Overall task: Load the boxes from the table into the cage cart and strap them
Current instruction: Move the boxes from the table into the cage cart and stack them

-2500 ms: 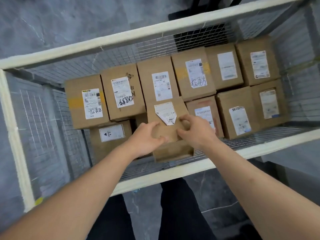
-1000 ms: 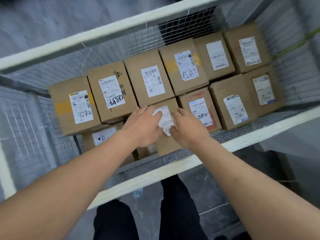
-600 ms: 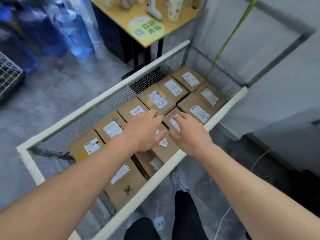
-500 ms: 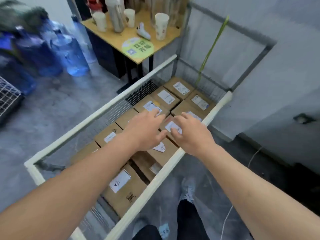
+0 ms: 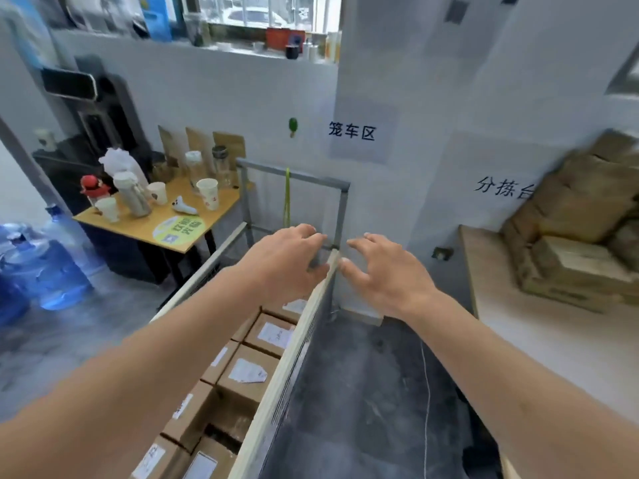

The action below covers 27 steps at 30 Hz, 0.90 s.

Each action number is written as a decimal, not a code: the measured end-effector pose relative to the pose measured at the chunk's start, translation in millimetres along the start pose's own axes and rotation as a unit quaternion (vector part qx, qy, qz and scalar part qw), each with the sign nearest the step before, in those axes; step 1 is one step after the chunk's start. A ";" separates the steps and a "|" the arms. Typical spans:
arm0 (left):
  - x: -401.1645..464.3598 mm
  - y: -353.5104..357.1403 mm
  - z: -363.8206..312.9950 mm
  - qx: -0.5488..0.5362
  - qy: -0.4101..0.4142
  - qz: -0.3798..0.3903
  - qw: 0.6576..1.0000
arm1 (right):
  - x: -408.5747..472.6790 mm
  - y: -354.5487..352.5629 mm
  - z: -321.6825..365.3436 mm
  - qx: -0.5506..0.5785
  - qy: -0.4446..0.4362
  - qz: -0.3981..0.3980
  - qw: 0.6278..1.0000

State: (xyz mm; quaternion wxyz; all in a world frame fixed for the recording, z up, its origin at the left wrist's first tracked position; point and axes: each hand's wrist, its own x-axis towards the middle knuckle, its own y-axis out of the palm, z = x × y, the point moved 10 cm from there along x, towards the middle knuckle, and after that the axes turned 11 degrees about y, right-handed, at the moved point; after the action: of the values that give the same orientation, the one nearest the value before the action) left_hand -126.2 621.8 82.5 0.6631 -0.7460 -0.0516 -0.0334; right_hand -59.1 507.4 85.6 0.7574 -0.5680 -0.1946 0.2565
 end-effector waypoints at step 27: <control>172.9 -12.5 -553.2 -0.001 0.298 0.008 0.955 | -261.5 -243.8 -463.0 -0.024 0.240 -0.122 0.963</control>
State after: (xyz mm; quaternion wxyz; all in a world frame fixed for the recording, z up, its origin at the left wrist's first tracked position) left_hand 54.1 79.7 180.7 0.6479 -0.7034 0.1543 -0.2484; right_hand 45.9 -58.6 189.7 0.7936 -0.6028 -0.0813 0.0133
